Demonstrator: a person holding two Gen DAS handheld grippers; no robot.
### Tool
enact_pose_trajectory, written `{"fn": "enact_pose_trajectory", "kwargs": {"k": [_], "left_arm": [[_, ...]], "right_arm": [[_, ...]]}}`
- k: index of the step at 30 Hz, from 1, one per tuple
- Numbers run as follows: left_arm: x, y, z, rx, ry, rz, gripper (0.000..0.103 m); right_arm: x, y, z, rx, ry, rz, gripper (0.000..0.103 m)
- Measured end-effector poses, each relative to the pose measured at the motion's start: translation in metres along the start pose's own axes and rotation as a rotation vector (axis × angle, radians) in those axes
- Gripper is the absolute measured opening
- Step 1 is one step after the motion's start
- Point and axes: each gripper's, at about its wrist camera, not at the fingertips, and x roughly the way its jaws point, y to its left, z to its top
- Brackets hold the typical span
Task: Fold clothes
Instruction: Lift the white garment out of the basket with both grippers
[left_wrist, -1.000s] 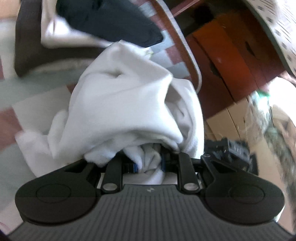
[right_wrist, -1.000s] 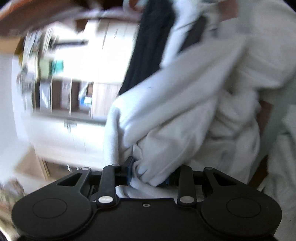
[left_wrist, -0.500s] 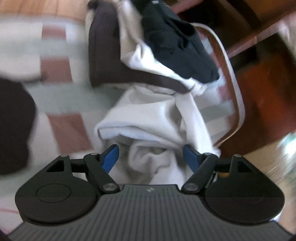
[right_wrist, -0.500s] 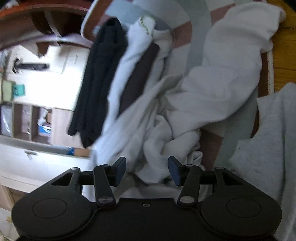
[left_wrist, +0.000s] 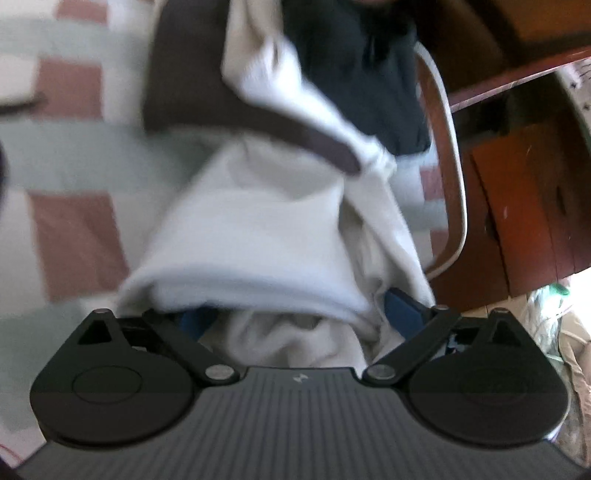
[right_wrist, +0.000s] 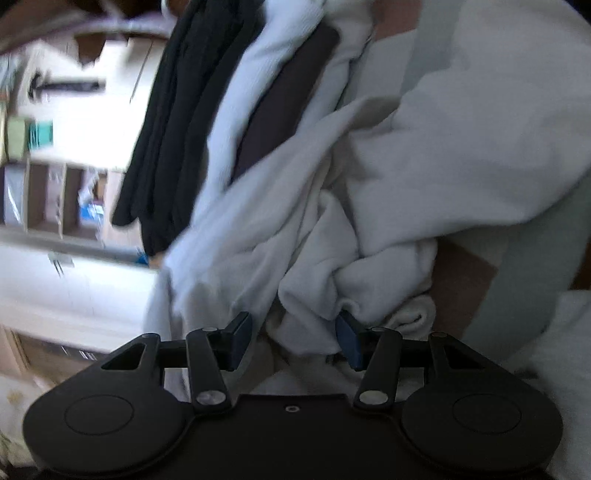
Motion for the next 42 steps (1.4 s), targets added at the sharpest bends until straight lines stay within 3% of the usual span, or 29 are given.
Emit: {"fn": "enact_pose_trajectory", "kwargs": {"k": [2,4,6,9,11,14,20,23,28,31,32,36,39,42], "left_arm": [[0.017,-0.004,-0.003,0.002,0.036,-0.033,0.100],[0.023,-0.006,-0.008,-0.011,0.044,-0.052,0.086],[0.023,-0.007,-0.013,-0.039,0.041,-0.072,0.066],[0.011,0.001,-0.019,-0.115,0.024,-0.125,0.056],[-0.002,0.005,-0.023,-0.160,0.031,-0.160,0.055],[-0.024,-0.006,-0.027,-0.121,0.025,-0.173,0.055],[-0.071,-0.053,-0.017,0.044,-0.010,-0.151,0.054],[-0.100,-0.069,-0.016,0.132,-0.071,-0.147,0.054],[-0.161,-0.072,0.010,0.072,-0.201,-0.175,0.054],[-0.210,-0.077,0.023,-0.045,-0.262,-0.185,0.054],[-0.232,-0.079,0.026,-0.062,-0.278,-0.179,0.054],[-0.298,-0.094,0.036,0.013,-0.318,-0.049,0.054],[-0.302,-0.104,0.037,0.110,-0.277,0.095,0.054],[-0.260,-0.103,0.007,0.282,-0.121,0.277,0.054]], "right_arm": [[0.006,0.001,-0.003,-0.019,0.027,0.003,0.057],[0.006,-0.003,-0.006,0.022,0.040,0.031,0.052],[0.005,-0.005,-0.008,0.030,0.047,0.043,0.048],[0.007,0.001,-0.015,0.015,0.083,0.092,0.048],[0.009,0.008,-0.020,-0.004,0.116,0.135,0.048],[0.013,0.023,-0.030,-0.035,0.160,0.189,0.048],[0.011,0.072,-0.042,-0.078,0.153,0.283,0.046],[0.013,0.100,-0.045,-0.091,0.154,0.306,0.044],[0.042,0.187,-0.035,-0.251,0.231,0.309,0.041],[0.077,0.246,-0.039,-0.324,0.324,0.439,0.021],[0.089,0.266,-0.044,-0.349,0.358,0.491,0.021],[0.127,0.312,-0.082,-0.438,0.426,0.639,0.021],[0.130,0.274,-0.103,-0.359,0.403,0.694,0.021],[0.131,0.196,-0.129,-0.227,0.443,0.713,0.021]]}}
